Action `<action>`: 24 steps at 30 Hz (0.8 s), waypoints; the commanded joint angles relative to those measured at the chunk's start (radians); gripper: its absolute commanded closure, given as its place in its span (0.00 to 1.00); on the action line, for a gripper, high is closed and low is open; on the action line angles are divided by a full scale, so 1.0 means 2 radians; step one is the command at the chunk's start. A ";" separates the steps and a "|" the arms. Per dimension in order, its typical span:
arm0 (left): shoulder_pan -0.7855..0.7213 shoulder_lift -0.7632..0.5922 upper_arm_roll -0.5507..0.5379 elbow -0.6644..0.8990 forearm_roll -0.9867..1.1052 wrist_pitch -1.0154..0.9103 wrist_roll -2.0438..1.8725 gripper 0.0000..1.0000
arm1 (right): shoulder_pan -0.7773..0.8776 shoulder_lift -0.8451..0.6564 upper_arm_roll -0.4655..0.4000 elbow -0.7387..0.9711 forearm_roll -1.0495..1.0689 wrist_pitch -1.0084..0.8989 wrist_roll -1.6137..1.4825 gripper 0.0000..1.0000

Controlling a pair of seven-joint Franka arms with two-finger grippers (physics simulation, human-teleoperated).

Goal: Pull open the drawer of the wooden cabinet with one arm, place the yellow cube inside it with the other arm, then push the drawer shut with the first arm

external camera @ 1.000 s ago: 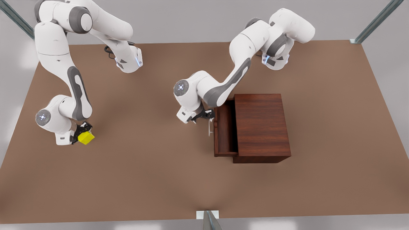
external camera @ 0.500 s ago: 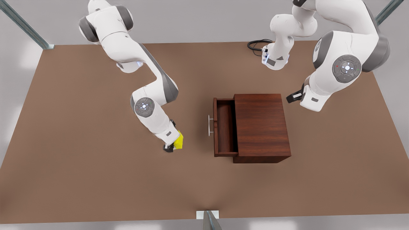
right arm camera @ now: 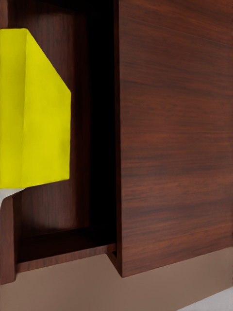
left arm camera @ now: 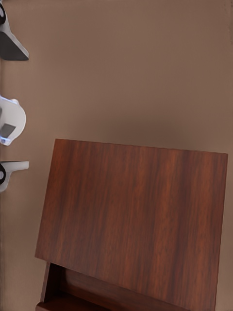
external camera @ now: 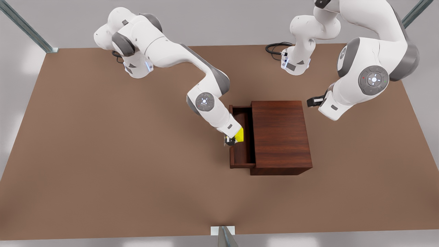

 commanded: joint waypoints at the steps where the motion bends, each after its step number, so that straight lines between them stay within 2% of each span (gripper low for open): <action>1: 0.000 -0.001 0.000 0.000 0.000 -0.006 0.085 0.00 | 0.005 0.009 0.000 0.010 -0.006 0.028 0.129 0.77; 11: 0.002 0.000 0.000 0.001 0.001 -0.006 0.085 0.00 | 0.019 0.032 0.000 0.009 -0.006 0.042 0.129 0.77; 12: 0.002 0.000 0.000 0.001 0.001 -0.006 0.085 0.00 | 0.019 0.032 0.000 0.009 -0.005 0.042 0.128 0.70; 13: 0.002 0.000 0.000 0.001 0.001 -0.006 0.085 0.00 | 0.019 0.032 0.000 0.008 -0.005 0.042 0.128 0.47; 14: 0.002 0.000 0.000 0.001 0.001 -0.006 0.085 0.00 | 0.019 0.032 0.000 0.008 -0.006 0.042 0.128 0.00; 19: 0.002 0.000 0.000 0.001 0.001 -0.006 0.085 0.00 | 0.018 0.029 0.000 0.008 -0.005 0.045 0.126 0.00; 21: -0.001 0.001 -0.002 0.001 0.000 -0.005 0.082 0.00 | 0.015 0.012 -0.001 0.003 -0.006 0.018 0.128 0.00; 22: -0.001 0.001 -0.002 0.001 -0.007 -0.005 0.080 0.00 | 0.015 -0.011 -0.003 0.002 -0.011 -0.035 0.128 0.00; 24: -0.004 0.001 -0.002 0.001 -0.008 -0.004 0.080 0.00 | -0.041 -0.063 -0.013 0.001 -0.016 -0.222 0.129 0.00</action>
